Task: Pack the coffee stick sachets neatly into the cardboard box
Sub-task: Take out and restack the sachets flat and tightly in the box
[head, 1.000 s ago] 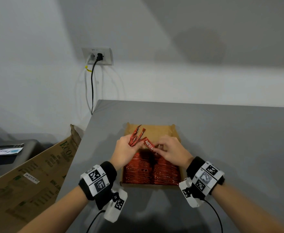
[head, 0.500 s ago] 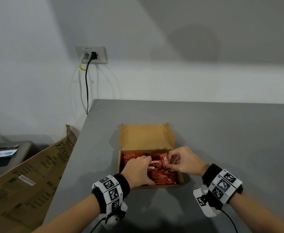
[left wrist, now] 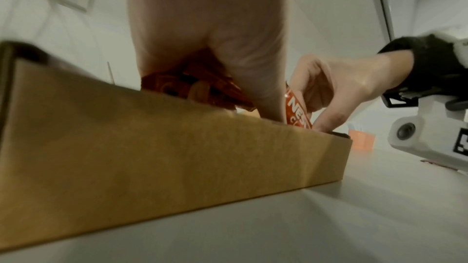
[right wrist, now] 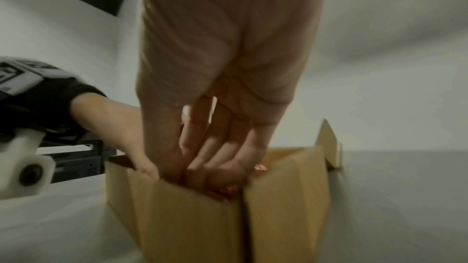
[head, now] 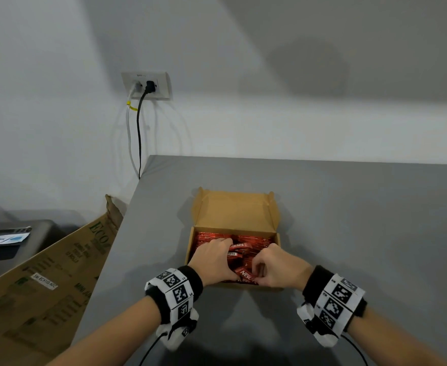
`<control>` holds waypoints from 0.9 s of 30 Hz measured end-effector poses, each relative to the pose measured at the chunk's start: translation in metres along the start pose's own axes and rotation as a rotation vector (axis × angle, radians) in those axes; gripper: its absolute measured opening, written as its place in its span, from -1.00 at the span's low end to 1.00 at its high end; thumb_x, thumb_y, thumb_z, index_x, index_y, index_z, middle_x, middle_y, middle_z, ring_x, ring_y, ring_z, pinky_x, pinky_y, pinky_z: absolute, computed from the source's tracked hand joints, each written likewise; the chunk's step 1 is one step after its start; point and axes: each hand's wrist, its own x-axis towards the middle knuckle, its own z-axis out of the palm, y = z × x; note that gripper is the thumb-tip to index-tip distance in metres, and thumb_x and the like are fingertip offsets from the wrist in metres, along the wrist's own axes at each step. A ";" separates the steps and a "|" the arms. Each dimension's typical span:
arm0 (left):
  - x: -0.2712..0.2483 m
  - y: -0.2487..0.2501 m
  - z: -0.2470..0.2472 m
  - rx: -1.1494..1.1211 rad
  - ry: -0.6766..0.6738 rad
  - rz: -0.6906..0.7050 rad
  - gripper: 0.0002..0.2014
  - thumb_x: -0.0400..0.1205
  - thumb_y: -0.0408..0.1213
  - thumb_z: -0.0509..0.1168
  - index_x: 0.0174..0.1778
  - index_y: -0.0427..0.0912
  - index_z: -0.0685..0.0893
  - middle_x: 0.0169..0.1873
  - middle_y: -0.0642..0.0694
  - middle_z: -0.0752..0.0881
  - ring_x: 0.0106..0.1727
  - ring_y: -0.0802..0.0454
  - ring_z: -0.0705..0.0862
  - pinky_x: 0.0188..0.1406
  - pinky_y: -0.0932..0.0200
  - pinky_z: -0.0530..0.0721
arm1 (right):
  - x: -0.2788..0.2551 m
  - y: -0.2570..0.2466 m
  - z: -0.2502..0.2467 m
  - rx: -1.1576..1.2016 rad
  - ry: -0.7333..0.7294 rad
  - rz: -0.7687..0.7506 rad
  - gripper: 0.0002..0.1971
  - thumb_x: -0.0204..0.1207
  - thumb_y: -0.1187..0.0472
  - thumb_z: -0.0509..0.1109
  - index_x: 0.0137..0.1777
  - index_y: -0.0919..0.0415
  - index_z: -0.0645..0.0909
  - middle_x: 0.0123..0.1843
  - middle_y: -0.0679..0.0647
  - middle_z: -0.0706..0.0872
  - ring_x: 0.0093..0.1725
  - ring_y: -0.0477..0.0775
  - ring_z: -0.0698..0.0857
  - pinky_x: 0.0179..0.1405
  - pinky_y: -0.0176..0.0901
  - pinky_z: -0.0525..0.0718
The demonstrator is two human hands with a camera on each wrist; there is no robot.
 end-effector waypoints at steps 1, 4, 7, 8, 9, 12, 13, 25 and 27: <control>0.000 -0.002 0.001 -0.016 -0.007 0.007 -0.43 0.32 0.10 0.51 0.13 -0.12 0.56 0.08 -0.02 0.67 0.10 0.00 0.64 0.12 0.07 0.63 | 0.004 -0.004 -0.001 -0.058 -0.023 0.016 -0.92 0.38 0.30 0.45 -0.18 0.27 0.76 -0.14 0.13 0.80 -0.16 0.02 0.73 -0.09 -0.23 0.67; 0.000 -0.007 -0.002 -0.103 -0.071 0.061 -0.49 0.32 0.06 0.53 0.07 -0.13 0.60 0.02 -0.03 0.71 0.03 0.03 0.66 0.09 0.09 0.63 | 0.015 -0.019 -0.004 -0.224 -0.085 0.033 -0.91 0.38 0.32 0.42 -0.18 0.31 0.74 -0.09 0.18 0.78 -0.09 0.17 0.71 -0.13 -0.21 0.59; 0.002 -0.014 -0.017 -0.203 -0.179 0.072 -0.55 0.33 -0.08 0.56 0.05 -0.17 0.62 -0.01 -0.04 0.72 0.00 0.05 0.67 0.06 0.15 0.63 | 0.021 -0.030 -0.005 -0.325 -0.134 0.031 -0.89 0.40 0.34 0.41 -0.12 0.33 0.72 -0.02 0.24 0.75 -0.04 0.25 0.69 -0.18 -0.18 0.51; 0.002 -0.016 -0.020 -0.239 -0.191 0.079 -0.60 0.33 -0.11 0.57 -0.01 -0.16 0.62 -0.07 -0.03 0.72 -0.06 0.07 0.67 -0.01 0.18 0.63 | 0.022 -0.032 -0.005 -0.344 -0.146 0.030 -0.88 0.40 0.35 0.40 -0.10 0.34 0.71 0.00 0.25 0.73 -0.02 0.26 0.69 -0.18 -0.18 0.49; 0.002 -0.017 -0.022 -0.281 -0.193 0.081 -0.67 0.34 -0.14 0.57 -0.11 -0.15 0.62 -0.15 -0.02 0.72 -0.14 0.09 0.66 -0.10 0.23 0.62 | 0.022 -0.034 -0.006 -0.358 -0.154 0.029 -0.88 0.41 0.36 0.40 -0.09 0.35 0.71 0.00 0.25 0.73 -0.02 0.26 0.68 -0.19 -0.18 0.48; -0.004 -0.018 -0.017 -0.362 -0.193 0.067 -0.78 0.38 -0.23 0.54 -0.30 -0.14 0.60 -0.32 0.04 0.68 -0.29 0.19 0.62 -0.26 0.41 0.53 | 0.021 -0.034 -0.010 -0.373 -0.181 0.022 -0.88 0.37 0.38 0.41 -0.11 0.33 0.72 -0.03 0.24 0.74 -0.04 0.26 0.68 -0.24 -0.17 0.45; -0.006 -0.018 -0.014 -0.373 -0.195 0.055 -0.79 0.37 -0.25 0.55 -0.30 -0.15 0.62 -0.31 0.05 0.69 -0.27 0.19 0.64 -0.23 0.41 0.55 | 0.021 -0.034 -0.011 -0.379 -0.189 0.023 -0.89 0.36 0.38 0.42 -0.12 0.32 0.72 -0.05 0.23 0.74 -0.04 0.26 0.68 -0.24 -0.14 0.48; -0.004 -0.005 -0.003 -0.378 -0.104 0.008 -0.81 0.41 -0.25 0.52 -0.40 -0.13 0.62 -0.36 0.01 0.70 -0.34 0.16 0.64 -0.29 0.33 0.59 | 0.020 -0.033 -0.011 -0.431 -0.238 -0.003 -0.87 0.43 0.39 0.35 -0.12 0.35 0.73 -0.02 0.24 0.74 0.00 0.27 0.67 -0.03 0.00 0.67; -0.004 -0.003 0.000 -0.401 -0.128 -0.010 -0.72 0.40 -0.29 0.51 -0.52 -0.05 0.54 -0.46 0.07 0.64 -0.46 0.24 0.55 -0.40 0.38 0.49 | 0.017 -0.028 -0.012 -0.401 -0.236 0.009 -0.82 0.40 0.41 0.36 -0.06 0.28 0.75 -0.01 0.20 0.75 -0.02 0.23 0.68 -0.15 -0.10 0.59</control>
